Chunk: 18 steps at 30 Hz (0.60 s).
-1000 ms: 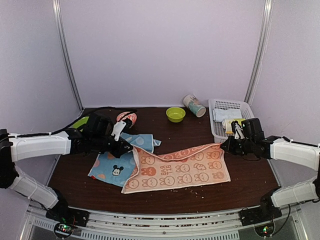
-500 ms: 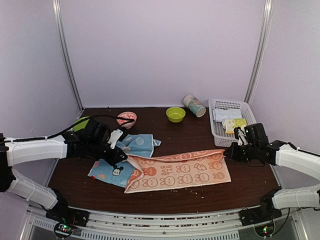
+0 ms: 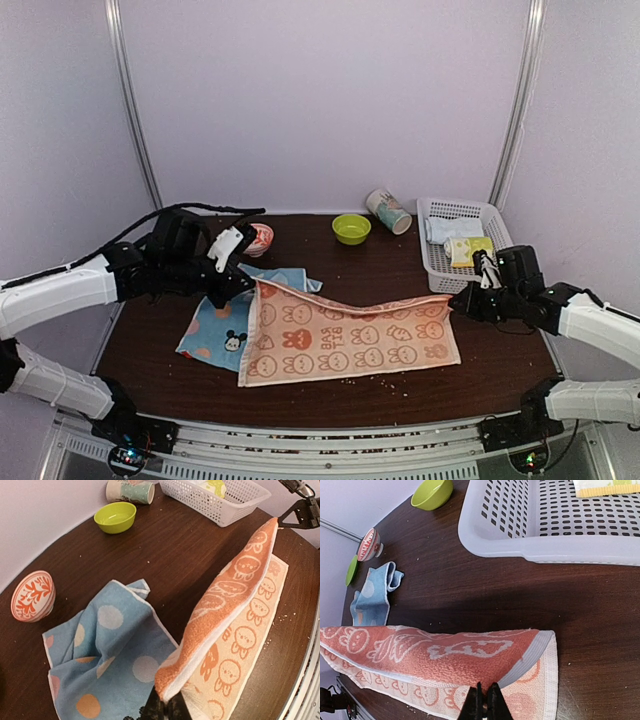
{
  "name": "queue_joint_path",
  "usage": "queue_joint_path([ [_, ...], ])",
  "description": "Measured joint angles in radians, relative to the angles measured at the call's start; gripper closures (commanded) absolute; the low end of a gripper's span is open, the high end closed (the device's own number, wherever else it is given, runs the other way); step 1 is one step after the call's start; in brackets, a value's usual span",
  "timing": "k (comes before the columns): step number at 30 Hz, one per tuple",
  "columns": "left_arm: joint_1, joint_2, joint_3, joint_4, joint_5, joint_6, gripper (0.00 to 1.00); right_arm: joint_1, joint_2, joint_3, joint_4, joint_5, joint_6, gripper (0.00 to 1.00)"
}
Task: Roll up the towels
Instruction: Fold the towel at the center of the board.
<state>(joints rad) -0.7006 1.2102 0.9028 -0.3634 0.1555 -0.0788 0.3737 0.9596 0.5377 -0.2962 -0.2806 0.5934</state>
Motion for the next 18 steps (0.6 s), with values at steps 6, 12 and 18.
queue_joint_path([
  [6,-0.001,0.018,-0.005,0.031,0.034,0.145,1.0,0.011,0.01,0.0,0.0,0.0,0.009,1.0],
  [12,-0.009,0.014,-0.134,0.109,0.048,0.222,1.0,0.022,0.014,0.0,-0.004,0.001,0.008,1.0],
  [18,-0.027,0.007,-0.219,0.124,0.022,0.293,1.0,0.026,0.018,0.0,-0.027,0.011,0.009,1.0],
])
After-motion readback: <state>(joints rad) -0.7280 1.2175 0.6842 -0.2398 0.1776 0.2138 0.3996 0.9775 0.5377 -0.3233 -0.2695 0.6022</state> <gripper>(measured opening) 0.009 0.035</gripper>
